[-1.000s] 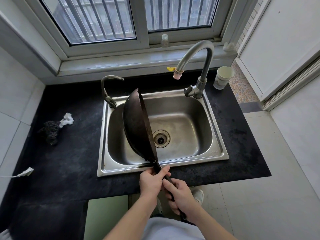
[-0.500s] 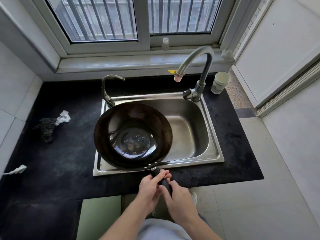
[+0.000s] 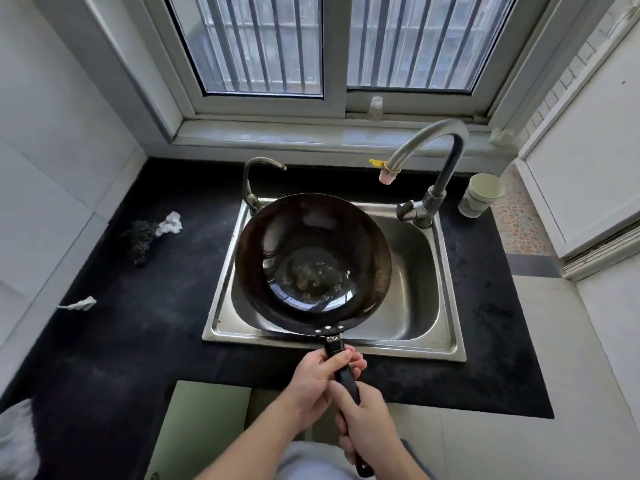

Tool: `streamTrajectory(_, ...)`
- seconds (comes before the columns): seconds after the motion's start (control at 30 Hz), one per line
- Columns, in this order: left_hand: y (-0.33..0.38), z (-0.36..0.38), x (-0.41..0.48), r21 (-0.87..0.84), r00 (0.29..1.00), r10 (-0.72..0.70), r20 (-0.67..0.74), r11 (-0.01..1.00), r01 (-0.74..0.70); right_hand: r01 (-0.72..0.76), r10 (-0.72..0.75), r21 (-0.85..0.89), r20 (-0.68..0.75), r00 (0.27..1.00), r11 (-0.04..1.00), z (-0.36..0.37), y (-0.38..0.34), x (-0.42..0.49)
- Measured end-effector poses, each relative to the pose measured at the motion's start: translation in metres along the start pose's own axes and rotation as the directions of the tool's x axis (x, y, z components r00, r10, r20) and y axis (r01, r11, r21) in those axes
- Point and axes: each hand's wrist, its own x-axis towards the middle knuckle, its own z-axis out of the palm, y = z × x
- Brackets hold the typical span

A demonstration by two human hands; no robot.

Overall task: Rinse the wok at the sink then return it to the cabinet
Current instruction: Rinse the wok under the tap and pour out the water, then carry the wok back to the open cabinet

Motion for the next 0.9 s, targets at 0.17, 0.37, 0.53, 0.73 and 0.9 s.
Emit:
streamTrajectory(0.17, -0.010, 0.032, 0.005, -0.079, 0.991, 0.091, -0.093, 0.992, -0.099, 0.043, -0.035, -0.187, 0.047, 0.998, 0.981, -0.037, -0.002, 0.011)
streamTrajectory(0.37, -0.028, 0.068, -0.003, -0.197, 0.951, 0.189, -0.245, 0.951, -0.240, 0.164, -0.096, -0.322, 0.215, 0.972, 0.932, -0.078, -0.006, 0.017)
streamTrajectory(0.53, -0.053, 0.070, -0.023, -0.285, 0.887, 0.257, -0.384, 0.881, -0.379, 0.244, -0.083, -0.395, 0.383, 0.920, 0.885, -0.087, 0.002, 0.010)
streamTrajectory(0.73, -0.085, 0.060, -0.064, -0.365, 0.781, 0.273, -0.562, 0.765, -0.531, 0.336, -0.025, -0.471, 0.552, 0.833, 0.816, -0.073, 0.016, -0.012)
streamTrajectory(0.9, -0.125, 0.048, -0.101, -0.384, 0.670, 0.257, -0.697, 0.656, -0.651, 0.422, 0.057, -0.497, 0.695, 0.717, 0.758, -0.058, 0.038, -0.038)
